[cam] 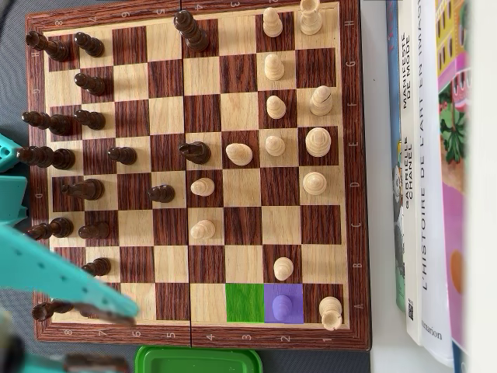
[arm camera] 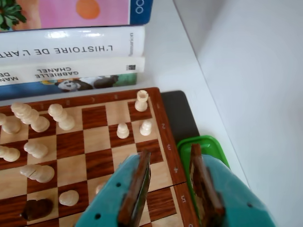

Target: Play chess

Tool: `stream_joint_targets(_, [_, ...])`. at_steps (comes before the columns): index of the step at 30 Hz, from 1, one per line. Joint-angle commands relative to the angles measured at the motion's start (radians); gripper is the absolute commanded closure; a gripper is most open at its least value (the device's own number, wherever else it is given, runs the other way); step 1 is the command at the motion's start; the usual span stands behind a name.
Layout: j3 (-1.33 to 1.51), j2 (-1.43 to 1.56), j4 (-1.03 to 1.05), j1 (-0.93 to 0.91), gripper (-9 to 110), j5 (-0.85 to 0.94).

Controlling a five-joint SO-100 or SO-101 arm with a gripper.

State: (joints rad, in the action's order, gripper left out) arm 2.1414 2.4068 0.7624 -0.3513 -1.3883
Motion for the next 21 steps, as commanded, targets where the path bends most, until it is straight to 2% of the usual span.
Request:
stream_joint_targets(1, [-0.089, -0.066, 0.002, -0.021, 88, 0.003])
stream_joint_targets(11, [-0.21, -0.337, 0.011, -0.02, 88, 0.003])
stream_joint_targets(17, [-0.379, -0.483, 0.199, -0.048, 88, 0.003])
stream_joint_targets(21, [-0.502, -0.617, 0.233, -0.034, 88, 0.003])
